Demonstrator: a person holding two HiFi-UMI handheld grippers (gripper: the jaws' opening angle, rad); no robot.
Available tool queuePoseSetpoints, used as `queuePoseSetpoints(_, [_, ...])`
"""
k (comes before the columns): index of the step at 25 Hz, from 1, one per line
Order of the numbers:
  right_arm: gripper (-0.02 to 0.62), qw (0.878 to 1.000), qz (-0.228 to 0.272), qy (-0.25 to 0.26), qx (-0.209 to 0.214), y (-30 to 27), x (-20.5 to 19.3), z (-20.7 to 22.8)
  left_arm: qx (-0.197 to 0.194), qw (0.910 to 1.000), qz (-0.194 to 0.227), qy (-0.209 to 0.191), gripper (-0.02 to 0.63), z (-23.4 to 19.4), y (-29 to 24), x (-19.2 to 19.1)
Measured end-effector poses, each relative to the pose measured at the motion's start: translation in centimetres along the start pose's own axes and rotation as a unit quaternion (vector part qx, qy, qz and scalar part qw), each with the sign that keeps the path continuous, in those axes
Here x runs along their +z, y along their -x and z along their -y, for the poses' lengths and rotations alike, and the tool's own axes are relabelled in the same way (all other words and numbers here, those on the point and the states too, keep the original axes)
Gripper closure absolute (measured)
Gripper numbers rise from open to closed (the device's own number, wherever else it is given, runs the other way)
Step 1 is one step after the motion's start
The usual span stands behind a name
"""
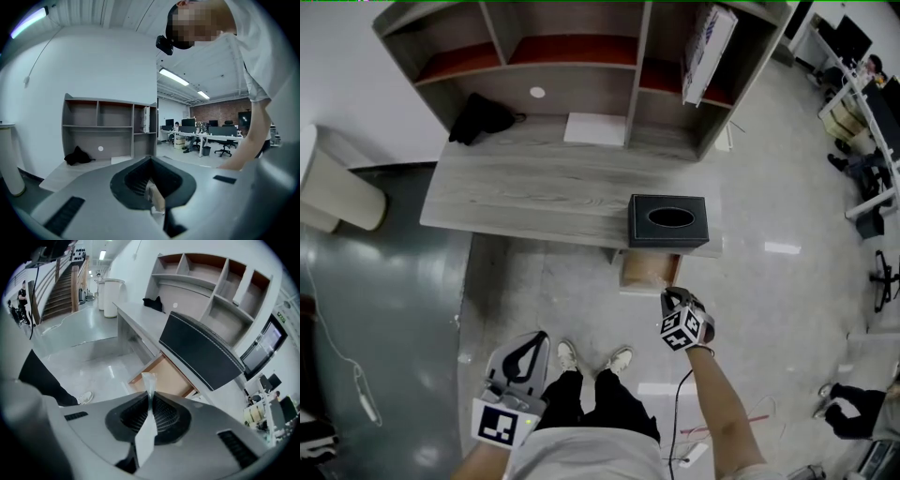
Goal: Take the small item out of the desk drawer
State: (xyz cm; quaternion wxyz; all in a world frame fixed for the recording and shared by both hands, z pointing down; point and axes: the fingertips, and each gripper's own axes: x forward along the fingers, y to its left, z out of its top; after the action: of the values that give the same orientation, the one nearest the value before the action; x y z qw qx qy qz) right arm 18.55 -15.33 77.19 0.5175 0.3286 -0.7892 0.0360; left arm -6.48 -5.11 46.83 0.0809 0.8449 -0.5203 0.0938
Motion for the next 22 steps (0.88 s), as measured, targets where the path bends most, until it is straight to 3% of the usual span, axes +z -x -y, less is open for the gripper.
queuePoseSetpoints(11, [0.566,0.994,0.078,-0.074,-0.037,9.6,4.0,3.1,-0.003,0.9983,0.053,-0.025,0.589,-0.6,-0.5,5.3])
queuePoseSetpoints(22, [0.566,0.971,0.179,-0.125,-0.094,21.3,8.3,7.4,0.010,0.9924,0.116,-0.038,0.589,-1.6,-0.1,10.1])
